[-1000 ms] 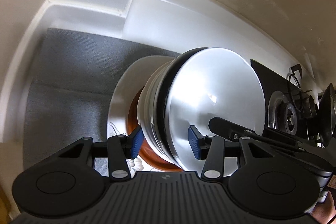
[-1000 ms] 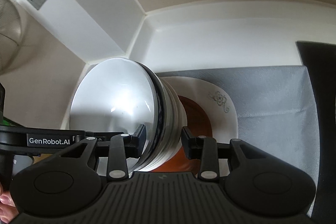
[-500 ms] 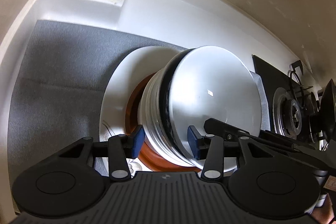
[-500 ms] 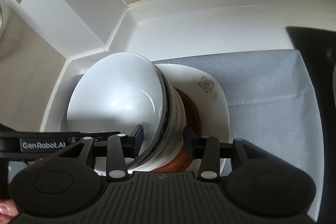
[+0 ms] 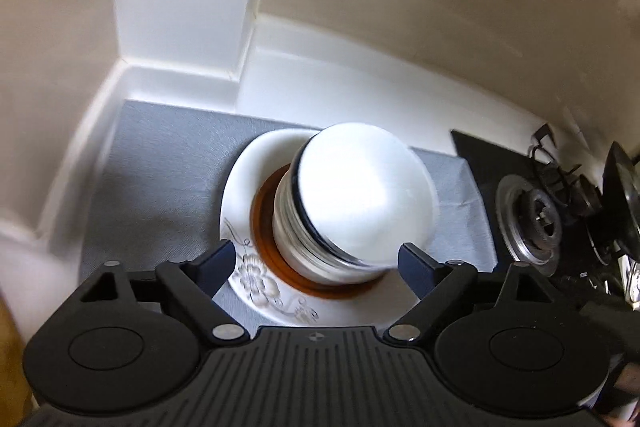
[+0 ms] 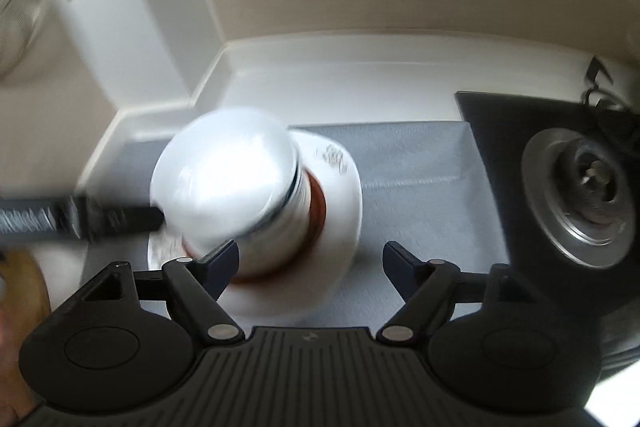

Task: Organize plates and bowls
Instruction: 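Open both grippers and pull them back from the bowls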

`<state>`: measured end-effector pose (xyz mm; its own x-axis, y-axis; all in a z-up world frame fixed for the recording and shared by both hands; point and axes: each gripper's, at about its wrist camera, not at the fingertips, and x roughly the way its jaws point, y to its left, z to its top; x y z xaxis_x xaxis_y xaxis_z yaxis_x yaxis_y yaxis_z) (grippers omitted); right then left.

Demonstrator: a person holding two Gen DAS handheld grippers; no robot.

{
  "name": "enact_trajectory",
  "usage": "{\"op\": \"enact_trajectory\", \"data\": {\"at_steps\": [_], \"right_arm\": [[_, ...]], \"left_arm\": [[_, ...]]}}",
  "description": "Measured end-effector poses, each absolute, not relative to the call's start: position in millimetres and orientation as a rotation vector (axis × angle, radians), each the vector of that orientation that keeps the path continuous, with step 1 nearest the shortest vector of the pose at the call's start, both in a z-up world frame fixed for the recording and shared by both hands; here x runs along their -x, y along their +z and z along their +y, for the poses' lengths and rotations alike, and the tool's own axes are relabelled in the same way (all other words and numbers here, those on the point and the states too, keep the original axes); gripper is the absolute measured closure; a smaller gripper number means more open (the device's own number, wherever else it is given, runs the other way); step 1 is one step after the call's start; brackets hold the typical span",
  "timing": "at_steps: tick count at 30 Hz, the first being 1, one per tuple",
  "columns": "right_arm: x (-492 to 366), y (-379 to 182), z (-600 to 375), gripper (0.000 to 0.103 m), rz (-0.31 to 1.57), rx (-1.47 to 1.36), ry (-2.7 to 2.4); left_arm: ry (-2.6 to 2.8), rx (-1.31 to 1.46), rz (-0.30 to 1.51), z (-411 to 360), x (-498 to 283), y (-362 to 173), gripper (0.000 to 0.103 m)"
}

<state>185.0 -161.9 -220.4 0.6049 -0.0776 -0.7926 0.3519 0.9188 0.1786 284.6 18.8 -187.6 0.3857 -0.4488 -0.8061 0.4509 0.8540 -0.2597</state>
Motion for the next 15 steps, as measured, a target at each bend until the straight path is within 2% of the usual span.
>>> {"op": "enact_trajectory", "data": {"at_steps": [4,6,7,10,15], "right_arm": [[-152.1,-194.1,-147.1,0.014,0.874,-0.292,-0.211],[-134.1,-174.5,-144.5,0.005,0.849,-0.302,-0.185],[-124.8,-163.1,-144.6,0.004,0.835,-0.317,-0.165],[-94.7,-126.0,-145.1,0.003,0.821,-0.34,-0.103],[-38.1,-65.9,-146.8,0.001,0.787,-0.316,-0.09]], "left_arm": [[-0.51,-0.046,0.96,20.4,-236.3,-148.5,0.006],[-0.497,-0.061,0.942,17.8,-210.1,-126.7,0.002],[-0.485,-0.067,0.941,16.3,-196.9,-115.6,0.001],[-0.422,-0.1,0.936,8.4,-155.3,-78.4,0.0],[-0.357,-0.179,0.79,-3.9,-77.0,-11.0,0.0]]}}
